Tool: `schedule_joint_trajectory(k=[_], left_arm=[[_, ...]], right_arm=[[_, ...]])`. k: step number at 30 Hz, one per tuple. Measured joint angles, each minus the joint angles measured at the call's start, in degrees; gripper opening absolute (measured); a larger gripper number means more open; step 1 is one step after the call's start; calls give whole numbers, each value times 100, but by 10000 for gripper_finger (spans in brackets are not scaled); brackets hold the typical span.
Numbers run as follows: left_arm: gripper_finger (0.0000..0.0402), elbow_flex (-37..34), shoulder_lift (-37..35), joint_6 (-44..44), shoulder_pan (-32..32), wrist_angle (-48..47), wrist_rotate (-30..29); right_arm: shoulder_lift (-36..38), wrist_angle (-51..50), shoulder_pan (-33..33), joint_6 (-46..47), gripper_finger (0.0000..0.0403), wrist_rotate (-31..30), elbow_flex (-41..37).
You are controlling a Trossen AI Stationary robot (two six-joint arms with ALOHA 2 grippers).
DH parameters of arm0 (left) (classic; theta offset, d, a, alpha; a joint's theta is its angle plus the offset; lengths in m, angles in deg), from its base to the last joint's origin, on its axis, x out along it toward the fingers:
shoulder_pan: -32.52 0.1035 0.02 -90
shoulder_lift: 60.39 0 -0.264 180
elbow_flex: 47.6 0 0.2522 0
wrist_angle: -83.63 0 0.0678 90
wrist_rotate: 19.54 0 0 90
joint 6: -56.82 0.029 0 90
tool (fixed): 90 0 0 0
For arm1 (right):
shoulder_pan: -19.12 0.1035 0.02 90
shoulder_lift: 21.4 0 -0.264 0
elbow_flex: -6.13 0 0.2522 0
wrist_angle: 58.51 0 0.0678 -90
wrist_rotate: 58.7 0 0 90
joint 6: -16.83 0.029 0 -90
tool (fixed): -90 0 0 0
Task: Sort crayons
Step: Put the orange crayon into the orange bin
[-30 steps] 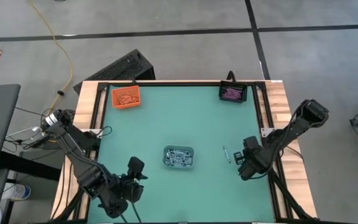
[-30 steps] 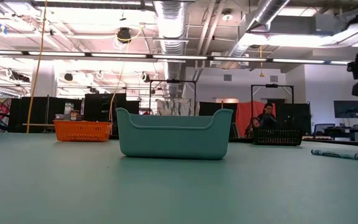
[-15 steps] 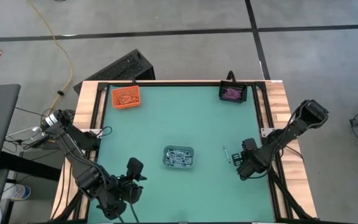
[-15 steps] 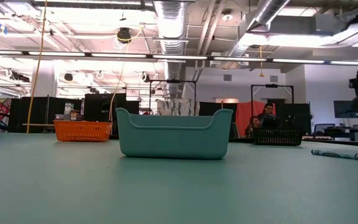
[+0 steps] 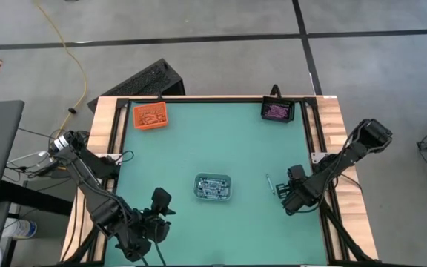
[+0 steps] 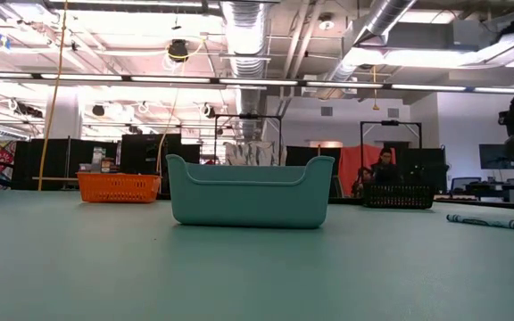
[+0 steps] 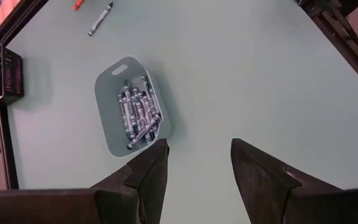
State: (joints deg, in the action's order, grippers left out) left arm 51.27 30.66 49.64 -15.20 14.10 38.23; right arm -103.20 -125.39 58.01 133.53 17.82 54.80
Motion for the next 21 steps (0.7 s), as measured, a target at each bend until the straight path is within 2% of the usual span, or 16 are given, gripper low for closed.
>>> schedule_joint_trajectory(k=[4,12,17,21], left_arm=[[164,2,0,-15,0,-2,4],[164,2,0,-108,0,-65,11],[164,2,0,-219,0,-159,22],[164,2,0,-248,0,-88,-47]], right_arm=[[4,4,2,-76,6,-13,7],[-11,136,0,-265,2,-242,158],[-13,-29,-24,-526,1,-640,427],[-12,-54,-48,-957,1,-1306,763]])
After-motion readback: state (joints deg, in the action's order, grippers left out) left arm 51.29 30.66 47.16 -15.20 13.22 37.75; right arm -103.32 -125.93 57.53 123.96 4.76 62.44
